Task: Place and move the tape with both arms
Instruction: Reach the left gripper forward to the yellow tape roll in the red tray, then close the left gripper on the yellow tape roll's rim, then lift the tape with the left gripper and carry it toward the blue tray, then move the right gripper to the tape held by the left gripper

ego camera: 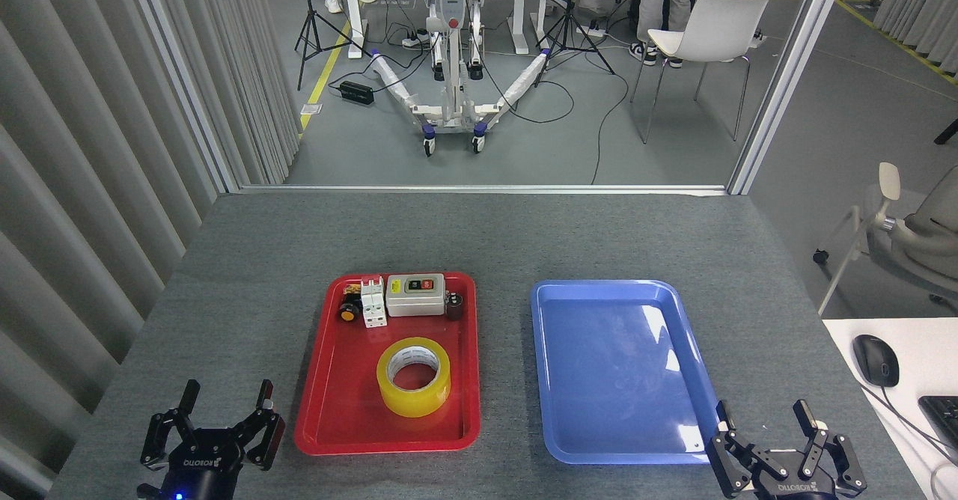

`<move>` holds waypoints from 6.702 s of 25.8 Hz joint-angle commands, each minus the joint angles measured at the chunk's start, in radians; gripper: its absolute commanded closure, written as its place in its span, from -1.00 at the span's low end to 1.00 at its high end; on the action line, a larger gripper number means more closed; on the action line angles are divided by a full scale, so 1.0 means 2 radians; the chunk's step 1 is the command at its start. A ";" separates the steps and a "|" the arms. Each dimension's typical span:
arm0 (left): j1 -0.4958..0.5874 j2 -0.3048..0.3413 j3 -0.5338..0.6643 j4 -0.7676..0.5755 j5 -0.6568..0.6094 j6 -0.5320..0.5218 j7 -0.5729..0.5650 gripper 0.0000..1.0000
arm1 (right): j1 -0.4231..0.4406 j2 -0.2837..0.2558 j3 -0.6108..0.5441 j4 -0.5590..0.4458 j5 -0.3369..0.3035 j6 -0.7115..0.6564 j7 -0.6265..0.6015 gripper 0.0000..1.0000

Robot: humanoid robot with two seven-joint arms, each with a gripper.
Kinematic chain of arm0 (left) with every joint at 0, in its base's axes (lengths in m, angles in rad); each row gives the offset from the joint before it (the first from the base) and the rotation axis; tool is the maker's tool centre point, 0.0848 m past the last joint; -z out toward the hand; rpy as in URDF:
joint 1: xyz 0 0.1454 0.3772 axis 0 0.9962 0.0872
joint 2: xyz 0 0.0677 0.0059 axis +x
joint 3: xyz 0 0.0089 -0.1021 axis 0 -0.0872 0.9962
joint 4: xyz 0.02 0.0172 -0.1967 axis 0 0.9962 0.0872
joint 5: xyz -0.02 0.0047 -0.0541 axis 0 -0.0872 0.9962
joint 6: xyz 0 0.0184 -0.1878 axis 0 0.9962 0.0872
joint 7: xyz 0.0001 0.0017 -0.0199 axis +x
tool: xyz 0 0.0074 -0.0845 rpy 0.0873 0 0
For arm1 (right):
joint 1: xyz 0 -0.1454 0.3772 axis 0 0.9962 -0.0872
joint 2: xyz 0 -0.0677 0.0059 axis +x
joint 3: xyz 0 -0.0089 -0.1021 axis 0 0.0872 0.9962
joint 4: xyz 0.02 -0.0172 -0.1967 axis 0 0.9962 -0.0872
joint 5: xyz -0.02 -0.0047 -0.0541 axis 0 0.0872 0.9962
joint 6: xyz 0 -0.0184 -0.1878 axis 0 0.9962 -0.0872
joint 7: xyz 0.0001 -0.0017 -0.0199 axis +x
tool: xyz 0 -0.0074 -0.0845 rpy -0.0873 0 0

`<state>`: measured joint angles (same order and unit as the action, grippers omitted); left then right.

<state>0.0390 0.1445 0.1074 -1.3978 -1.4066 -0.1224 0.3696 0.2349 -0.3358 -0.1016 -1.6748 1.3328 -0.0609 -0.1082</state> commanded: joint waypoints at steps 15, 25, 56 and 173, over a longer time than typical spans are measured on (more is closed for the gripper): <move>-0.053 -0.023 -0.064 0.004 0.005 0.007 -0.005 -0.99 | 0.005 0.003 -0.001 -0.015 -0.003 -0.001 0.008 -1.00; -0.123 -0.096 -0.110 0.070 -0.005 0.010 -0.005 -0.99 | 0.006 0.007 -0.005 -0.014 -0.004 -0.002 0.018 -1.00; -0.267 -0.094 -0.143 0.184 0.004 0.074 -0.442 -0.99 | 0.002 0.005 -0.002 -0.011 -0.001 0.006 0.013 -1.00; -0.014 -0.100 -0.158 -0.065 0.645 -0.129 -0.669 0.84 | -0.088 -0.318 0.284 0.022 -0.314 -0.305 -0.098 -0.88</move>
<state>0.0071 -0.0612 -0.2091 -1.5270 -0.1186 -0.3787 -0.9631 0.1082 -0.9693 0.4508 -1.6304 0.6485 -0.6682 -0.3061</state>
